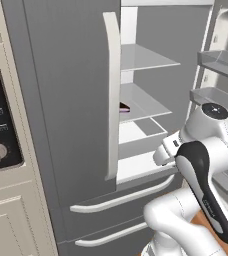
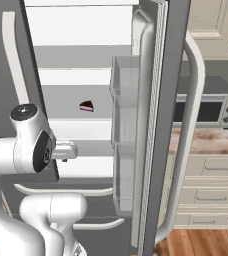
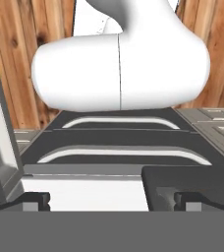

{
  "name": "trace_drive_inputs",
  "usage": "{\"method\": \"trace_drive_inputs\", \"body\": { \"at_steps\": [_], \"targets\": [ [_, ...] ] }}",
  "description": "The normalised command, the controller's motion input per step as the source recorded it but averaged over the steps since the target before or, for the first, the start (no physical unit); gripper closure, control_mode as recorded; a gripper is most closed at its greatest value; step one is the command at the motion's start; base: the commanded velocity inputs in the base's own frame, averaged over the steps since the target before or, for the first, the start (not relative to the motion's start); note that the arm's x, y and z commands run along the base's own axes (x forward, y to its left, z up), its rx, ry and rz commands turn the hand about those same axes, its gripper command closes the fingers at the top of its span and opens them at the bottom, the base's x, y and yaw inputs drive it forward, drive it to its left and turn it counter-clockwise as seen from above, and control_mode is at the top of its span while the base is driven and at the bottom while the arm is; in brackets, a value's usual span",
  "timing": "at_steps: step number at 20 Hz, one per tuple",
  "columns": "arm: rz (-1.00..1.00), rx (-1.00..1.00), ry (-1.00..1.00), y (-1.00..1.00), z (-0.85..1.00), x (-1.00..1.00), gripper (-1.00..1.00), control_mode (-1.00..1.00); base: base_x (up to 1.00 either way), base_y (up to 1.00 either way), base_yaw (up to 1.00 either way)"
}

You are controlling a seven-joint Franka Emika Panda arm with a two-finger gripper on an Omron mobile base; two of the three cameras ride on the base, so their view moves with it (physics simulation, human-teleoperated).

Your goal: Take the cakes from the fridge and place them on the empty tray on the dining counter.

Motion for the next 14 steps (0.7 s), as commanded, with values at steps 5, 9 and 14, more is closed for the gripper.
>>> {"method": "trace_drive_inputs", "body": {
  "at_steps": [5,9,14],
  "targets": [
    [0.0,0.0,0.0,0.0,0.0,0.0,-1.0,1.0,0.34,-0.08,0.0],
    [0.0,0.0,0.0,0.0,0.0,0.0,-1.0,1.0,0.43,-0.06,0.01],
    [0.0,0.0,0.0,0.0,0.0,0.0,-1.0,1.0,0.24,-0.11,0.0]
  ]
}}
